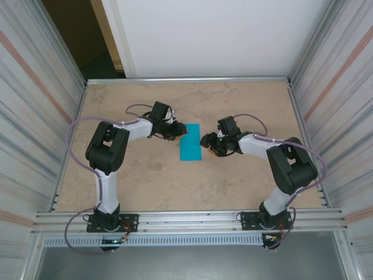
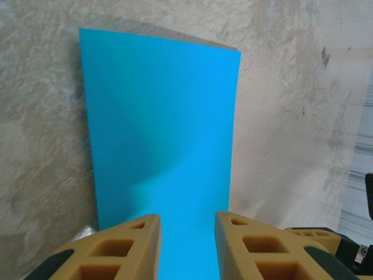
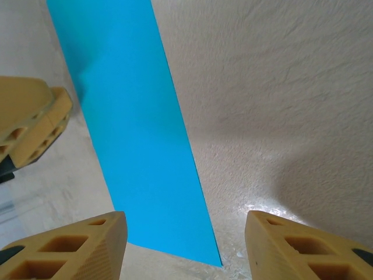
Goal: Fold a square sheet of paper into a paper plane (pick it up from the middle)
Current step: First fold the square sheet of paper in half at the center of the table.
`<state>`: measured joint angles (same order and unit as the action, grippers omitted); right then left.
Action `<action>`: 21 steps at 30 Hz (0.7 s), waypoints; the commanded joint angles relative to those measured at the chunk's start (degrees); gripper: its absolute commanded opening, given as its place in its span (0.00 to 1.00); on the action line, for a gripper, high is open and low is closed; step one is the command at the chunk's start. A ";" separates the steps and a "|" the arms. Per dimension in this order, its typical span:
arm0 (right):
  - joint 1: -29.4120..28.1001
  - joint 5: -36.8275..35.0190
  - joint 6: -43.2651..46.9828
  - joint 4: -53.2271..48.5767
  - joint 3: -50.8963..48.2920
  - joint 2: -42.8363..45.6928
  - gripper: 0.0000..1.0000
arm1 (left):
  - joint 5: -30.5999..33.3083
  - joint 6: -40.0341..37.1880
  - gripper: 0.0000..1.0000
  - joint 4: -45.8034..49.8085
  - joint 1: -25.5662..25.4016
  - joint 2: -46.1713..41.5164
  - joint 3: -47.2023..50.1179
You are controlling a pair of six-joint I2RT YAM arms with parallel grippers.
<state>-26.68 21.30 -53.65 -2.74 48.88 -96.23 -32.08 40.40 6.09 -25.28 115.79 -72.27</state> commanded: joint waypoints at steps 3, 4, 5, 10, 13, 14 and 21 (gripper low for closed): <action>0.05 2.28 -1.73 -0.29 -0.56 -0.46 0.53 | -2.00 -0.87 0.30 3.17 0.07 3.12 -1.79; 0.07 2.44 -1.52 -0.61 -0.63 -0.30 0.53 | -2.08 -0.85 0.30 2.99 0.06 3.31 -1.87; 0.13 2.46 -1.10 -1.21 -0.73 -0.06 0.53 | -1.99 -0.84 0.30 3.18 0.05 3.55 -1.98; 0.30 2.54 -0.93 -2.09 -1.77 0.80 0.53 | -0.51 -0.53 0.30 5.79 0.06 3.92 -2.53; 0.48 3.33 -1.06 -2.33 -1.95 0.98 0.52 | 0.87 -0.14 0.30 6.56 0.06 3.92 -1.67; 0.57 3.80 -1.19 -1.98 -2.04 0.97 0.52 | 1.20 0.06 0.30 7.00 0.12 5.54 -1.56; 0.18 6.99 -1.90 -0.77 -2.13 -0.09 0.45 | 2.03 1.21 0.29 8.42 0.10 6.37 -1.45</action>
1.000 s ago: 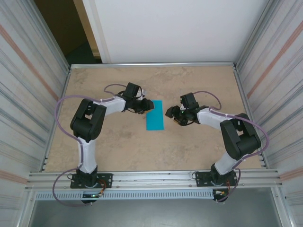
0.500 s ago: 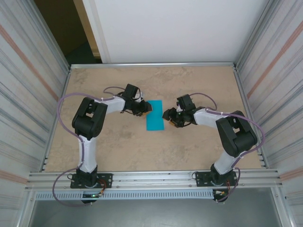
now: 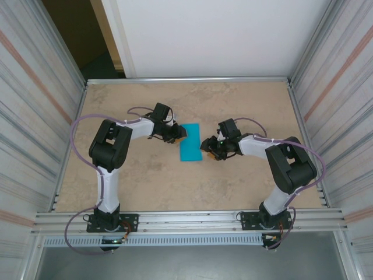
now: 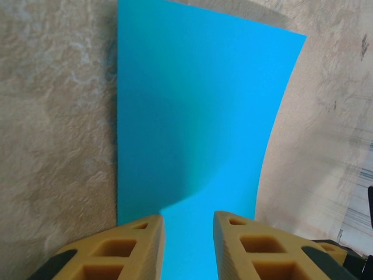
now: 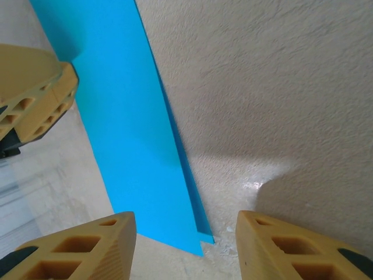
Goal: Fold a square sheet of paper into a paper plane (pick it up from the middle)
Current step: First fold the square sheet of paper in half at the center of the table, then fold the triangle a second time at the center of the table.
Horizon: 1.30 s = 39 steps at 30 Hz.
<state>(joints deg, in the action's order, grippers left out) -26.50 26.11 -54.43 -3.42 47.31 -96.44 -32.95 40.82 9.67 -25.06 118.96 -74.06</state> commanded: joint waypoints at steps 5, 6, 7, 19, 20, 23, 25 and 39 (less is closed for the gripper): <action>-0.61 3.02 -0.70 -0.35 -0.30 -0.86 0.41 | 3.41 0.49 0.29 6.52 -0.16 3.56 -0.47; -0.85 3.27 -0.32 -0.44 -0.08 -1.15 0.41 | 3.35 0.49 0.29 6.63 -0.11 3.65 -0.49; -1.18 3.86 0.44 -0.62 0.33 -1.57 0.40 | 3.35 0.60 0.29 6.63 -0.09 3.70 -0.48; -2.72 5.54 2.40 -1.87 1.95 -3.16 0.33 | 3.24 0.85 0.29 6.68 -0.15 4.02 -0.27; -2.68 5.60 2.34 -1.49 1.91 -3.18 0.33 | 3.24 0.84 0.29 6.69 -0.16 4.08 -0.29; -2.52 5.79 1.90 -0.68 2.00 -3.21 0.32 | 3.00 0.81 0.29 6.63 -0.13 4.17 -0.38; -2.37 6.17 1.24 0.56 1.78 -3.21 0.31 | 2.87 0.84 0.29 6.61 -0.16 4.20 -0.41; -1.36 5.95 -1.90 5.66 1.29 -4.65 0.25 | 2.10 1.19 0.29 6.06 -0.14 3.83 -0.21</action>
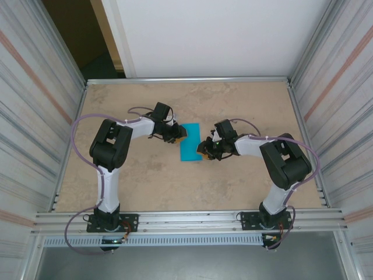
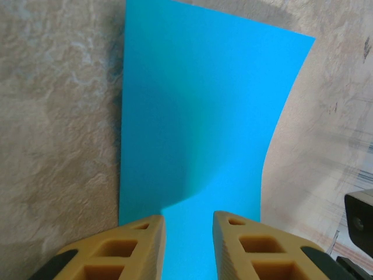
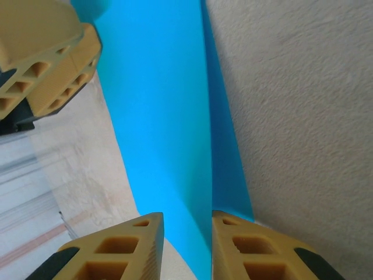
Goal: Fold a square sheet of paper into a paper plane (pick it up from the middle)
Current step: Fold the triangle a second time at the center of the table.
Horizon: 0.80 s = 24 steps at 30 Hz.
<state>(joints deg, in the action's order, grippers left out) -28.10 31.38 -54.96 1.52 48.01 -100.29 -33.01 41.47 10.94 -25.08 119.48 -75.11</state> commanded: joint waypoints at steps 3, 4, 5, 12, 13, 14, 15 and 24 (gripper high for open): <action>0.28 -0.05 -1.53 0.50 0.05 -0.21 0.22 | 1.90 0.31 0.29 4.81 -0.12 2.90 0.84; 0.26 -0.06 -1.55 0.48 0.06 -0.13 0.20 | 1.85 0.27 0.29 4.79 -0.18 2.71 0.80; 0.31 -0.09 -1.55 0.50 -0.02 -0.08 0.18 | 1.81 0.27 0.29 4.85 -0.17 2.55 0.76; 0.25 0.72 -2.25 -0.42 -0.48 0.65 0.16 | 1.81 0.27 0.29 4.91 -0.22 2.25 0.49; 0.28 0.63 -2.26 -0.79 -0.59 0.86 0.16 | 1.90 0.27 0.29 4.90 -0.19 2.25 0.51; 0.24 0.63 -2.24 -1.00 -0.76 1.14 0.16 | 1.90 0.25 0.29 4.90 -0.19 2.20 0.57; 0.29 0.57 -2.21 -1.23 -0.93 1.31 0.16 | 1.89 0.34 0.29 4.81 -0.21 2.29 0.58; -0.14 -0.57 -2.83 -0.71 -2.12 2.03 0.10 | 0.94 0.49 0.29 4.22 -0.18 2.19 -0.09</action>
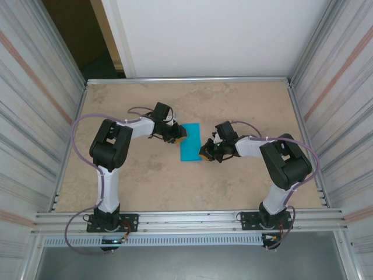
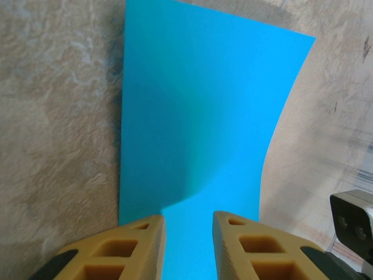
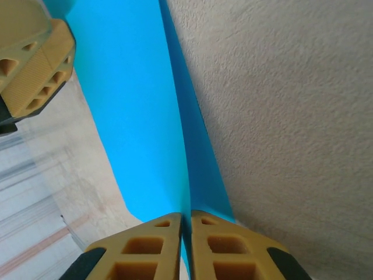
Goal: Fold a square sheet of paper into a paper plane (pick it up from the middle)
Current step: Fold the triangle a second time at the center of the table.
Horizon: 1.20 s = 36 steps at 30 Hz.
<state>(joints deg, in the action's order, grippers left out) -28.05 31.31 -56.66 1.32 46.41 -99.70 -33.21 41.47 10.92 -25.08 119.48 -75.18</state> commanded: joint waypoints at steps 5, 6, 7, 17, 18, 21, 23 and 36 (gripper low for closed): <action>-0.16 -1.27 -0.91 -0.92 -0.62 2.54 0.03 | -0.24 -0.57 0.29 3.61 -0.19 0.93 -1.64; -0.12 -1.46 -0.75 -1.25 -0.59 2.90 0.02 | -0.52 -1.08 0.29 3.30 -0.21 -0.96 -2.09; -0.08 -1.50 -0.57 -1.41 -0.49 3.17 0.01 | -0.70 -1.47 0.29 2.51 -0.15 -1.77 -2.17; 0.19 -1.06 0.84 -3.30 -0.71 5.16 0.00 | 1.84 -5.23 0.27 5.79 -0.41 2.09 -7.22; 0.11 -1.10 0.85 -3.41 -0.61 5.30 0.00 | 2.40 -5.72 0.27 6.13 -0.41 2.12 -7.24; -0.04 -0.89 0.94 -3.10 -0.49 5.55 0.00 | 2.54 -6.73 0.26 7.43 -0.40 2.92 -7.87; -0.17 -0.61 1.03 -2.92 -0.23 5.23 0.00 | 2.44 -6.67 0.26 7.65 -0.41 3.60 -7.63; -0.67 0.39 4.07 -2.78 4.78 1.29 0.00 | 2.55 -5.70 0.24 8.16 -0.84 5.14 -6.88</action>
<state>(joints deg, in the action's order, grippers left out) -28.18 31.35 -54.94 -0.84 48.40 -96.55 -31.83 36.23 16.47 -25.23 122.87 -82.26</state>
